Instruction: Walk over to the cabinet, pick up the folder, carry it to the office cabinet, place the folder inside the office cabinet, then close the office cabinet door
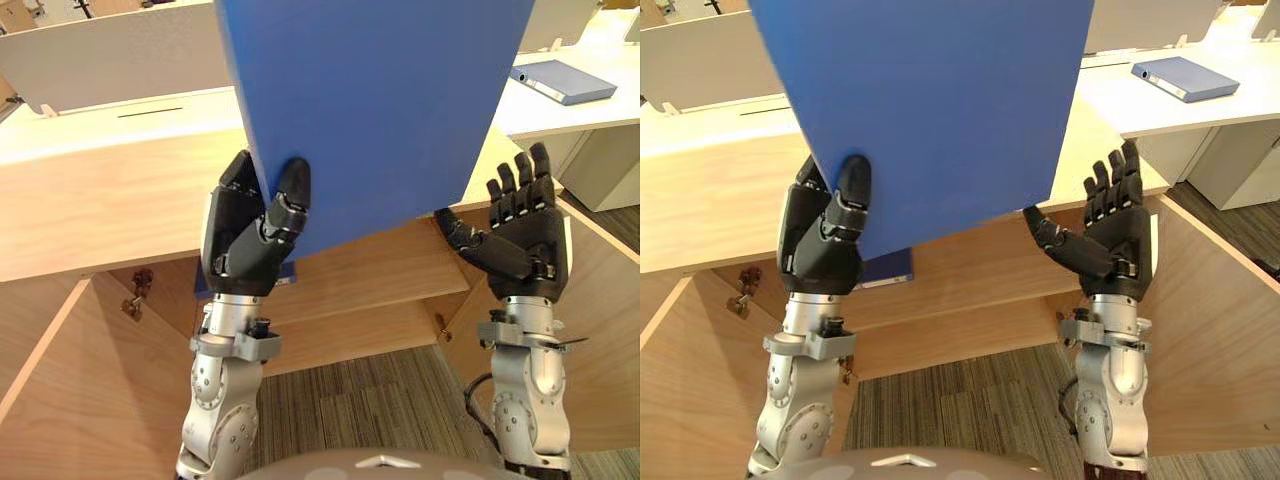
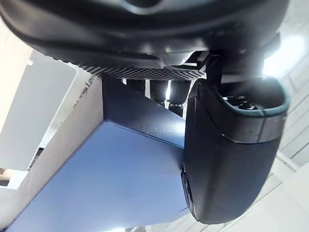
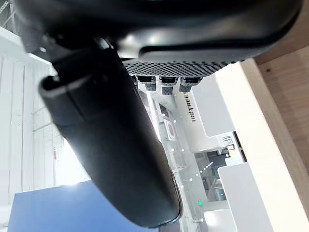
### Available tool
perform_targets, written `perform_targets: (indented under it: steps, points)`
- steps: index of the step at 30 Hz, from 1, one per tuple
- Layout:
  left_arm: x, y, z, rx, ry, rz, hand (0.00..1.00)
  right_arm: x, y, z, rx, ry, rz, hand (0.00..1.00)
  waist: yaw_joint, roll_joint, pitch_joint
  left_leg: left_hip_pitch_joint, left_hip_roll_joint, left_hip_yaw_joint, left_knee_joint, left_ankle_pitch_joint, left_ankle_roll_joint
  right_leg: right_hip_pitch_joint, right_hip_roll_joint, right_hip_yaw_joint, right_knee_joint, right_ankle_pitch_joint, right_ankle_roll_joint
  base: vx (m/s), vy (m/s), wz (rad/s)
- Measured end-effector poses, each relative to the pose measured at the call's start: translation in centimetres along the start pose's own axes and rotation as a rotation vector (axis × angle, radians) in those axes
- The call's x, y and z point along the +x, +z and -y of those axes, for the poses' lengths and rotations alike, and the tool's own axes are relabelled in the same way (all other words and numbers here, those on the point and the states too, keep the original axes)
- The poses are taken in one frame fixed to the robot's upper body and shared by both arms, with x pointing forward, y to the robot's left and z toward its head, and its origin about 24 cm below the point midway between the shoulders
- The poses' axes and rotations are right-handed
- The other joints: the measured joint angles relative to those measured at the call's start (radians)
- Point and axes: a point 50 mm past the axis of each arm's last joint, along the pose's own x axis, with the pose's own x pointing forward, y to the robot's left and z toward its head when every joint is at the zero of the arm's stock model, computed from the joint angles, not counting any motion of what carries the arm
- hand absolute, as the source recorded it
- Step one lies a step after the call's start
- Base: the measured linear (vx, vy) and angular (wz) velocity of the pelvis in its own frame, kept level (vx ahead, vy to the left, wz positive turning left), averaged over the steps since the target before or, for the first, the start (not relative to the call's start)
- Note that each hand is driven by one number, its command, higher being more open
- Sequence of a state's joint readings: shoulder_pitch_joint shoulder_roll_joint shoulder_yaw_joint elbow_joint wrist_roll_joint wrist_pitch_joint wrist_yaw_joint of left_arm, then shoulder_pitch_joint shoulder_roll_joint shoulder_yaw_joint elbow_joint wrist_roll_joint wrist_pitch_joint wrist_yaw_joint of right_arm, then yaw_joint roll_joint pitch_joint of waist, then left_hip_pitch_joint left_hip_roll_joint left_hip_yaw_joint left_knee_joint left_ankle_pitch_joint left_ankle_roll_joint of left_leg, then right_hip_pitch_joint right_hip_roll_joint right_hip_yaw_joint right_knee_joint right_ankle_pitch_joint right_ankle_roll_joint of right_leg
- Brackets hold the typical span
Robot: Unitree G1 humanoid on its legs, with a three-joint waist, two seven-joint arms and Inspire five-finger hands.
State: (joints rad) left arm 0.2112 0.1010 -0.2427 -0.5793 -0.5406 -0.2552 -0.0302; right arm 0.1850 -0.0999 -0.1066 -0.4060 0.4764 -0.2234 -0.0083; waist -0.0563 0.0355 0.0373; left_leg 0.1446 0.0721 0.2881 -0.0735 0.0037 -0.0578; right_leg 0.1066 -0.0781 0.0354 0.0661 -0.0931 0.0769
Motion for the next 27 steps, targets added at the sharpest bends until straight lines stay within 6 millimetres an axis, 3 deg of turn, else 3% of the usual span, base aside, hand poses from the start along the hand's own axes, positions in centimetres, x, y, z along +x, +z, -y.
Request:
perform_targets:
  steps: [18,27]
  points:
    - [-0.6,-1.7,-2.0,0.093,0.008,-0.086,0.00,1.6,1.4,0.0,-0.029,0.118,0.057,1.00,0.000,0.002,-0.005,-0.008,-0.004,-0.014,0.000,0.003,0.003,-0.001,-0.004,-0.008,0.000,0.005,0.008,-0.02,-0.001,0.02]
    - [-1.1,-2.5,-3.4,0.201,0.064,-0.139,0.00,1.6,0.7,0.4,-0.056,0.128,0.019,1.00,0.000,-0.012,-0.019,-0.013,-0.004,-0.022,-0.001,0.006,0.004,-0.001,-0.004,-0.012,-0.001,0.005,0.008,-0.04,-0.005,0.03]
